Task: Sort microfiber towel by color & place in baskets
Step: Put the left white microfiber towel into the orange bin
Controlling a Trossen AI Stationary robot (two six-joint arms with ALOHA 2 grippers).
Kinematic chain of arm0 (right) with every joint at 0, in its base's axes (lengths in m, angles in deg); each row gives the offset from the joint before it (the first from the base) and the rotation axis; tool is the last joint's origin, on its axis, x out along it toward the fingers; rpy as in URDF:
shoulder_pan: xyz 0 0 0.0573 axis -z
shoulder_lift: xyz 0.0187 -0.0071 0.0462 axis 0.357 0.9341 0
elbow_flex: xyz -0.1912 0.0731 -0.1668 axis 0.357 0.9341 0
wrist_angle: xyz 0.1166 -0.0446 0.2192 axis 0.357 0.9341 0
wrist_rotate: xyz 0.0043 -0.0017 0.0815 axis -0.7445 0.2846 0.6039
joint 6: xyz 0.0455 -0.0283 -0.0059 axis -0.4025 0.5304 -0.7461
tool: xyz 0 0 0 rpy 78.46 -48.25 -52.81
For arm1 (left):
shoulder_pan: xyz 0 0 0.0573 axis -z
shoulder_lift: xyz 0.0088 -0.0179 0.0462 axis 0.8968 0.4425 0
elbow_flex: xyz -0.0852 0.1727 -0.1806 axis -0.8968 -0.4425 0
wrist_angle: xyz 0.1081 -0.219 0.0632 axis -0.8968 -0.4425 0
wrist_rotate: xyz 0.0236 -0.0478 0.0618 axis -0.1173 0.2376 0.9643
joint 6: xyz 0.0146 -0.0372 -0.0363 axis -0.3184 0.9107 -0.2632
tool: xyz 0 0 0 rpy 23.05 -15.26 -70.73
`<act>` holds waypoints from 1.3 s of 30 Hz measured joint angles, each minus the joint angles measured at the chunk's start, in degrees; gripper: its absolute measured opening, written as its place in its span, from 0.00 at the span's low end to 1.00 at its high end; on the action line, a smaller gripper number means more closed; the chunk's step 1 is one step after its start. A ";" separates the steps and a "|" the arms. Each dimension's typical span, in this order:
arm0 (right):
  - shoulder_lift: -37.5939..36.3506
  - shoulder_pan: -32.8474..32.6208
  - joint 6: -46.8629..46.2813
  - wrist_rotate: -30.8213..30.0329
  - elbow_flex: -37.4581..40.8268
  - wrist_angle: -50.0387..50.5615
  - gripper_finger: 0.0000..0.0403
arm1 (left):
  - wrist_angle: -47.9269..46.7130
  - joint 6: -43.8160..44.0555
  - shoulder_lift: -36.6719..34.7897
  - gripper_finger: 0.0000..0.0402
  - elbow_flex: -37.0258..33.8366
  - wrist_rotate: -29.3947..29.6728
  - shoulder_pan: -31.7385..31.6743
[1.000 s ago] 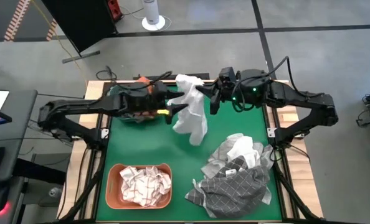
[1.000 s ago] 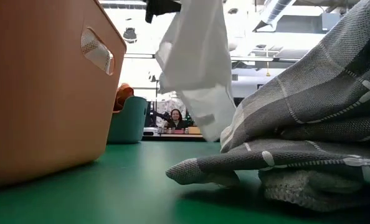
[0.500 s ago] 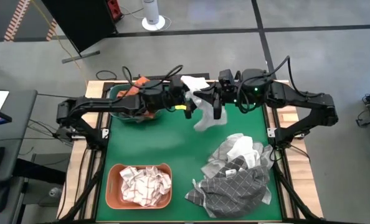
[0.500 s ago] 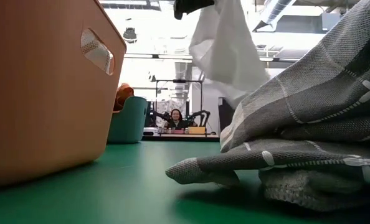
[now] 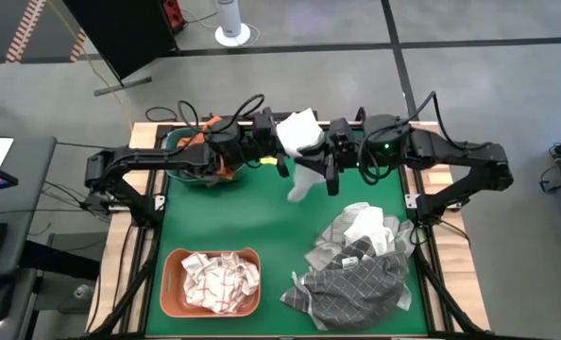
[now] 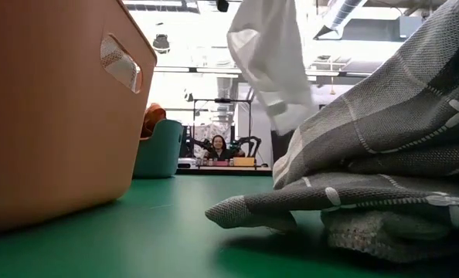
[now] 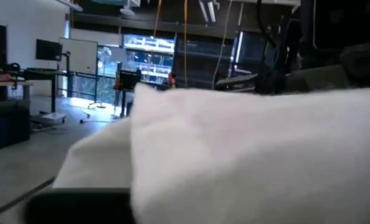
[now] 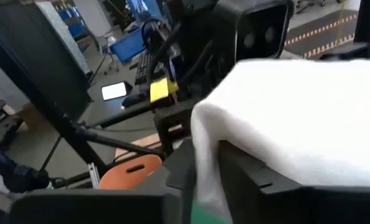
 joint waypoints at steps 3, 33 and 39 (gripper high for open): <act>0.00 -0.98 -0.92 0.03 0.00 1.71 0.34 | 1.36 -0.27 -1.42 0.02 -0.04 -1.53 0.02; 0.00 6.47 -4.87 -0.17 0.00 16.23 0.65 | -37.60 42.16 -38.49 0.00 0.02 -35.33 5.23; 0.07 8.47 -4.90 -0.22 0.00 16.27 0.65 | -46.27 45.65 -37.42 0.00 -0.54 -34.93 13.74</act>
